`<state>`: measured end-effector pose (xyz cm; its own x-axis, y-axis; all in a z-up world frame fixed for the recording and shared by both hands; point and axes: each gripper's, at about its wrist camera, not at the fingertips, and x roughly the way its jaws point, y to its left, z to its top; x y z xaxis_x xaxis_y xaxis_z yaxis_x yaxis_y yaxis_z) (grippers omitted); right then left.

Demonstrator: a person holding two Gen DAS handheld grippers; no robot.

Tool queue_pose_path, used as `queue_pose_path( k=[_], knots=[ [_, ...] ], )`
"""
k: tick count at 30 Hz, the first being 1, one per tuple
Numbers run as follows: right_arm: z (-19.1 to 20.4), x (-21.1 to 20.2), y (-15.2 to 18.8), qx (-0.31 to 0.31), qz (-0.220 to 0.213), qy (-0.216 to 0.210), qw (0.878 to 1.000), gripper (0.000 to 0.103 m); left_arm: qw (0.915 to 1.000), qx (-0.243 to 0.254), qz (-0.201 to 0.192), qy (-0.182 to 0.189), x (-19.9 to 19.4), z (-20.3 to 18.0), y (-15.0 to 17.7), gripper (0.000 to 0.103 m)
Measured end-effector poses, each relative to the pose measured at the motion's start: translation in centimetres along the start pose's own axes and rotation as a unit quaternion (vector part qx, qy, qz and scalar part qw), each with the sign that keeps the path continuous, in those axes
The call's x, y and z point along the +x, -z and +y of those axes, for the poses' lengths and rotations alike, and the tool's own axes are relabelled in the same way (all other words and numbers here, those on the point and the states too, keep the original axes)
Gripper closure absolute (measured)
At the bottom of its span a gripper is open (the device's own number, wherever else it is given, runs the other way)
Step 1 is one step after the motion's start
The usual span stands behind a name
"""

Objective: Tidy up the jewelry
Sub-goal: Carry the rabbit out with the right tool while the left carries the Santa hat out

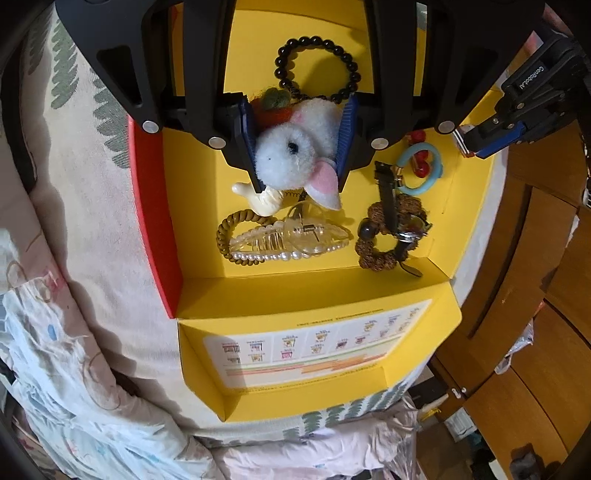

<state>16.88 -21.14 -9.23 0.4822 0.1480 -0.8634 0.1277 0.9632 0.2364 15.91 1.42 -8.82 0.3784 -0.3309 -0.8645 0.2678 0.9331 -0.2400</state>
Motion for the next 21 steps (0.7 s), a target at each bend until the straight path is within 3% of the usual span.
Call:
queue_pose_path(
  k=[13, 21],
  knots=[
    [0.8, -4.5, 1.6, -0.016, -0.017, -0.014, 1.0, 0.066, 0.9995, 0.006, -0.029, 0.008, -4.0, -1.0, 0.9, 0.083],
    [-1.3, -8.9, 6.6, -0.013, -0.009, -0.01, 1.0, 0.066, 0.9986, 0.024, -0.042, 0.02, -8.1, -2.6, 4.2, 0.083]
  ],
)
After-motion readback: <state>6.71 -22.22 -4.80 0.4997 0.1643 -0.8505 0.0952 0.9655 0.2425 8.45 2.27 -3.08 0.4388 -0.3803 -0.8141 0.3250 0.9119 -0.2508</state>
